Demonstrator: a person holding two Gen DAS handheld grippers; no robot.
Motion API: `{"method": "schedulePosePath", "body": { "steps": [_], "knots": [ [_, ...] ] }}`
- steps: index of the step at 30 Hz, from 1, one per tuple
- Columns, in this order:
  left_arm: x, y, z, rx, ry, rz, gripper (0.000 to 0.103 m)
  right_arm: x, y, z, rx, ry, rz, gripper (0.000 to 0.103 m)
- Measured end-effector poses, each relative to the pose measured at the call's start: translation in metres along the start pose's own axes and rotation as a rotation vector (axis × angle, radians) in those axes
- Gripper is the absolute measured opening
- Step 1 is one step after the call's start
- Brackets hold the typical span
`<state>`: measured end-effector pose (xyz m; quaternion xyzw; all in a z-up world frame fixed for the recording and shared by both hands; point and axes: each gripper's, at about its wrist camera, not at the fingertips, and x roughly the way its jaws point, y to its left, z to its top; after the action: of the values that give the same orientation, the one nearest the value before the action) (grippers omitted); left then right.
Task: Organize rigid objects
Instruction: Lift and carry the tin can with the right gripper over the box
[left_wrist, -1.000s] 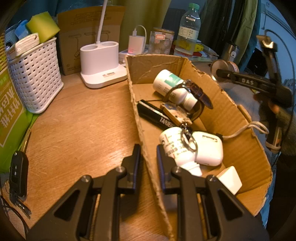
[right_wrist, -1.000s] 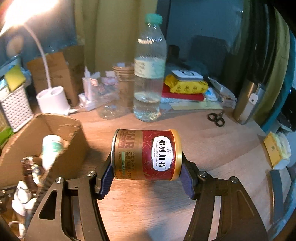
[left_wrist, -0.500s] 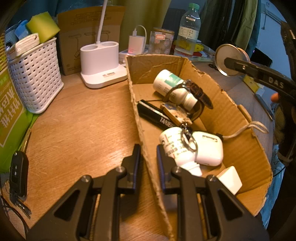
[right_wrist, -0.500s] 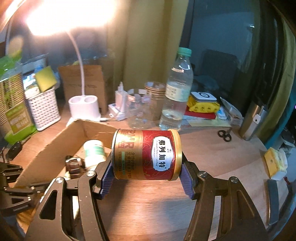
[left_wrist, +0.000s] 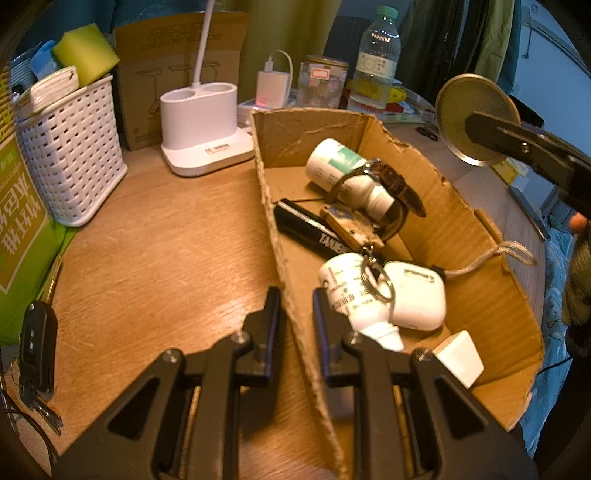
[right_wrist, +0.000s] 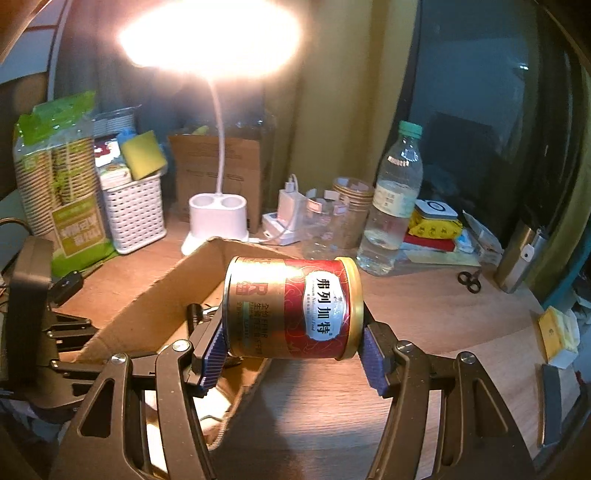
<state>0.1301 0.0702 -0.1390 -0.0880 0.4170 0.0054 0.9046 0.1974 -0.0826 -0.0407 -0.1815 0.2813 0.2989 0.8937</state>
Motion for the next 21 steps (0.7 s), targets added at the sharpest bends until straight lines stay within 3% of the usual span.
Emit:
{"method": "schedulePosePath", "body": {
  "steps": [21],
  "knots": [
    [0.000, 0.000, 0.000, 0.000, 0.000, 0.000, 0.019, 0.008, 0.051, -0.004, -0.075, 0.028, 0.104, 0.065]
  ]
}}
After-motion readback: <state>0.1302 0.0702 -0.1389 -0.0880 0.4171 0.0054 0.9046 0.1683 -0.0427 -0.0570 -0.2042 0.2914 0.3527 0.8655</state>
